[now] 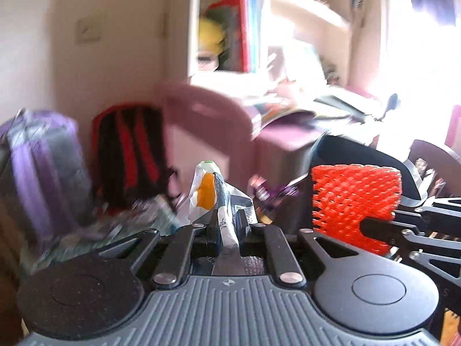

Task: Collect trash
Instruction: 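Lift the white packet and orange foam net and carry them to the teal bin, then open both tools over the teal bin to drop the packet and foam net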

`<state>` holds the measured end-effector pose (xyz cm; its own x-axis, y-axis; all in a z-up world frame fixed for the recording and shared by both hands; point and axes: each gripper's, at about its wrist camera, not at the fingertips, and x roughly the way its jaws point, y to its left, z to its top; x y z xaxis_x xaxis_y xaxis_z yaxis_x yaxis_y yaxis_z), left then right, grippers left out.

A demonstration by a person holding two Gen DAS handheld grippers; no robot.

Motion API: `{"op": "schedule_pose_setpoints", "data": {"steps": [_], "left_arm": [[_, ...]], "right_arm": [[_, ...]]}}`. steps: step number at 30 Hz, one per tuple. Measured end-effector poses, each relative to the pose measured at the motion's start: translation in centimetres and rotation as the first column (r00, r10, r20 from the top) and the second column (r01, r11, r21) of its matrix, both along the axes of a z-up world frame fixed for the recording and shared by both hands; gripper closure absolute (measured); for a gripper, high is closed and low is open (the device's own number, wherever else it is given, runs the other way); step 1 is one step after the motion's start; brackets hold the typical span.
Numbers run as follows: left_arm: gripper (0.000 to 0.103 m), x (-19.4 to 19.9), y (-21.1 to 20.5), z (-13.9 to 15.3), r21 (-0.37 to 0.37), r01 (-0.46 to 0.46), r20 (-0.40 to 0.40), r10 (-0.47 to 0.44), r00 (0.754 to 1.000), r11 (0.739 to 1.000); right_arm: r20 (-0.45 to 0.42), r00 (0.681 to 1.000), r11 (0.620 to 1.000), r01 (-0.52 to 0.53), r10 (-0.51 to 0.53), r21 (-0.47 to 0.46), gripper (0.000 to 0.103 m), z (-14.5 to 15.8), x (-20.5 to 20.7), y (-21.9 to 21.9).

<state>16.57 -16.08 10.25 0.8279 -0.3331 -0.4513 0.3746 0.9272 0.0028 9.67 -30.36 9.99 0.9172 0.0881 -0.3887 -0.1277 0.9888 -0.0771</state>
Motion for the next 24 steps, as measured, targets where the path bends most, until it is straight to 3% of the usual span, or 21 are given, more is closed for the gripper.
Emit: {"op": "schedule_pose_setpoints", "data": {"steps": [6, 11, 20, 24], "left_arm": [[0.093, 0.9, -5.7, 4.0, -0.036, 0.096, 0.027, -0.095, 0.995, 0.995], [0.093, 1.9, -10.7, 5.8, -0.036, 0.15, 0.041, -0.148, 0.988, 0.988], [0.093, 4.5, -18.7, 4.7, 0.025, 0.233, -0.002, -0.233, 0.972, 0.972], [0.093, 6.4, -20.8, 3.4, 0.033, 0.249, -0.061, -0.246, 0.967, 0.968]], "right_arm": [[0.042, 0.994, 0.995, 0.1, -0.101, 0.006, 0.093, 2.5, -0.1, -5.0], [-0.012, 0.988, 0.988, 0.152, -0.151, 0.009, 0.093, 2.7, 0.8, -8.5], [-0.232, 0.959, 0.985, 0.171, -0.162, 0.02, 0.093, 1.8, 4.9, -12.5], [-0.267, 0.948, 0.983, 0.181, -0.172, 0.008, 0.092, 1.5, 6.2, -13.3]]}}
